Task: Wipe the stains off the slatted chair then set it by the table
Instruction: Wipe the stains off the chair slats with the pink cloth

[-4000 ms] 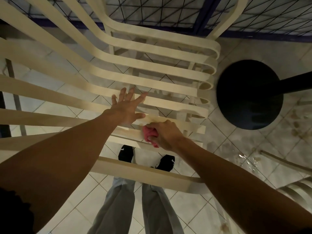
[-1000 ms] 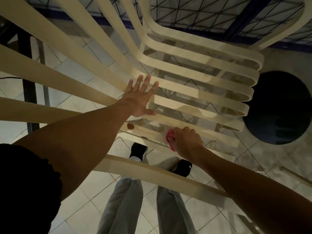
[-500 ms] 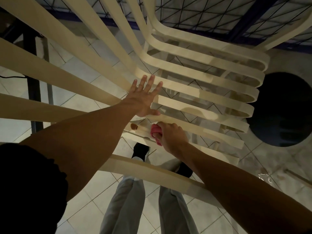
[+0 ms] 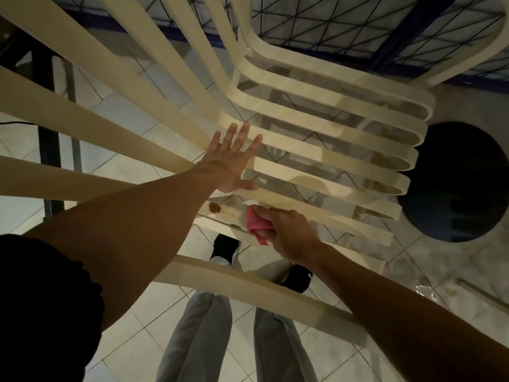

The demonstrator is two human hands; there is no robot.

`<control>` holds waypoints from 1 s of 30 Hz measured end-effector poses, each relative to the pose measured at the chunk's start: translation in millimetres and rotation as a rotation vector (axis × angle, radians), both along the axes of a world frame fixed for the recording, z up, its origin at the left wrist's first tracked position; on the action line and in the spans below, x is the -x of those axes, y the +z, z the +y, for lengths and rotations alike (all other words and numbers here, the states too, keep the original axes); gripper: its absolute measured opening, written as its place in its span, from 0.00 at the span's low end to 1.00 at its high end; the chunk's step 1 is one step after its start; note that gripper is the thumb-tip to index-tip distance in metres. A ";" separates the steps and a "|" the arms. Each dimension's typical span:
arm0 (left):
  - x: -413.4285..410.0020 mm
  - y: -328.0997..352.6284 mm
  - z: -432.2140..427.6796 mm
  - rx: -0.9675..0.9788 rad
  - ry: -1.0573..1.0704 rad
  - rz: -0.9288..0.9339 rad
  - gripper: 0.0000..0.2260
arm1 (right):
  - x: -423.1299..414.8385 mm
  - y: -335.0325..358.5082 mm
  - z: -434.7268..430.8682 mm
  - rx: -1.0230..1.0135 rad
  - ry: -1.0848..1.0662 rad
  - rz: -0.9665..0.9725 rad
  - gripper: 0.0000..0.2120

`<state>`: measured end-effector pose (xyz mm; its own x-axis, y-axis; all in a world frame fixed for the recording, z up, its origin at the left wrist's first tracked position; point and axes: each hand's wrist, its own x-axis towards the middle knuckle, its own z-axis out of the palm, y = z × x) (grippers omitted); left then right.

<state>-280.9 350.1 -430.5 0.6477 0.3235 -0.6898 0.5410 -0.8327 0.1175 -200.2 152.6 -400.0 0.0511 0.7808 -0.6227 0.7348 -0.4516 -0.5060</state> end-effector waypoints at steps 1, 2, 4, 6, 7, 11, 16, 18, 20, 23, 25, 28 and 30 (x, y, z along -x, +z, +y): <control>-0.2 -0.2 0.1 0.000 0.000 0.000 0.50 | 5.3 -2.3 6.5 -0.022 -0.019 0.005 0.25; -0.4 -0.3 0.4 0.000 0.004 -0.002 0.50 | 10.2 -4.8 13.1 -0.043 -0.032 0.010 0.24; -1.4 -0.3 1.2 0.003 0.014 -0.007 0.51 | 18.5 -10.0 24.7 -0.061 -0.048 0.006 0.24; -2.0 0.4 1.2 0.007 0.019 -0.010 0.51 | 24.0 -12.5 32.4 -0.075 -0.063 -0.001 0.23; -2.1 0.8 1.1 0.010 0.021 -0.012 0.51 | 25.9 -13.0 33.6 -0.077 -0.070 -0.004 0.23; -2.8 4.6 1.2 0.016 0.028 -0.011 0.48 | 26.5 -17.6 27.1 -0.065 -0.105 0.011 0.25; -5.0 27.5 5.1 0.172 0.185 -0.179 0.30 | 13.7 -7.9 17.5 -0.055 -0.277 0.096 0.29; -3.2 37.8 5.5 0.328 0.409 -0.278 0.19 | 9.9 -0.6 14.9 -0.097 -0.353 0.106 0.29; -0.9 47.3 7.0 0.486 0.689 -0.289 0.09 | 5.9 8.8 15.0 -0.120 -0.528 0.204 0.26; 4.0 69.0 13.2 0.752 0.938 -0.162 0.14 | 5.0 26.5 21.7 -0.104 -0.986 0.522 0.18; 6.8 83.6 15.6 0.952 0.951 -0.018 0.20 | 8.3 31.3 28.3 -0.160 -1.128 0.582 0.16; 7.6 92.7 8.7 1.013 0.878 -0.038 0.16 | 15.4 30.7 38.8 -0.186 -1.117 0.640 0.12; 9.7 89.0 5.8 0.826 0.916 -0.137 0.14 | 16.5 31.0 42.1 -0.178 -1.044 0.733 0.03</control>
